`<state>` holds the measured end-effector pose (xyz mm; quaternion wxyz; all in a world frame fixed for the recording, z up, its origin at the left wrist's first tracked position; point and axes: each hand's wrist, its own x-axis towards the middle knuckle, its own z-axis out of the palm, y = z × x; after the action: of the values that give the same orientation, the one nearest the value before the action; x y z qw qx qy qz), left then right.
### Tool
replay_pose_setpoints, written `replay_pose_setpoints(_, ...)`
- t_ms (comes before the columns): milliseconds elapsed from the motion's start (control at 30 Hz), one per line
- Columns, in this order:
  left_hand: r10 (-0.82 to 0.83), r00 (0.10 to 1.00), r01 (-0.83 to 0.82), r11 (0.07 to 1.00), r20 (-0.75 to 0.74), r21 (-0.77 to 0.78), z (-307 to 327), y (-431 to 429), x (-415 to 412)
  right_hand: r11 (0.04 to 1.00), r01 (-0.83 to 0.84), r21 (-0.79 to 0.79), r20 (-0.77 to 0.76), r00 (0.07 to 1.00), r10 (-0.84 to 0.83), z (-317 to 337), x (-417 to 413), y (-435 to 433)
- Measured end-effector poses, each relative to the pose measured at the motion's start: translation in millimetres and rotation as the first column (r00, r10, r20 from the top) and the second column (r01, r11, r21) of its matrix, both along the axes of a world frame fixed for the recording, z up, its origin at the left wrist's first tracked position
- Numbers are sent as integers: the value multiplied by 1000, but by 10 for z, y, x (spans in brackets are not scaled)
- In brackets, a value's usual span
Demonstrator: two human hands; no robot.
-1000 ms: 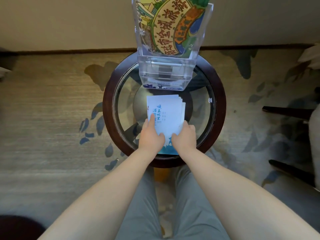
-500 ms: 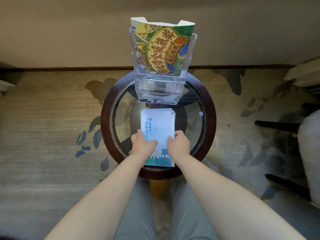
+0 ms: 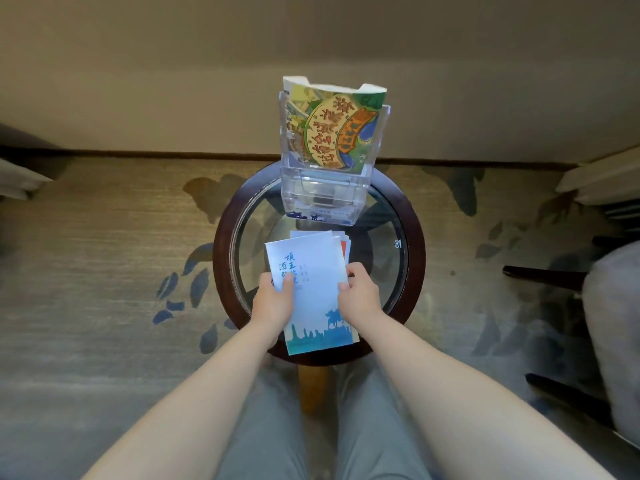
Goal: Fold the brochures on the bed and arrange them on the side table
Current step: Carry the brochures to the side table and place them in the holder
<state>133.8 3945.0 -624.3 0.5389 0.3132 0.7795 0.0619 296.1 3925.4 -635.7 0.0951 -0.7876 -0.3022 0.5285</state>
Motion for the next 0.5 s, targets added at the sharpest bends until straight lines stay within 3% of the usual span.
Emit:
replay_pose_setpoints(200, -143, 990, 142, 969, -6, 200, 568, 352, -32, 981, 42, 187, -49, 998, -33, 562, 62, 243)
replay_pose_setpoints(367, -224, 973, 227, 873, -57, 431, 1209, 714, 71, 893, 19, 449, -25, 1000, -9, 1178, 185, 573)
replay_pose_setpoints(500, -245, 969, 206, 774, -17, 599, 1849, 976, 194, 863, 62, 501, -64, 997, -34, 1651, 285, 825)
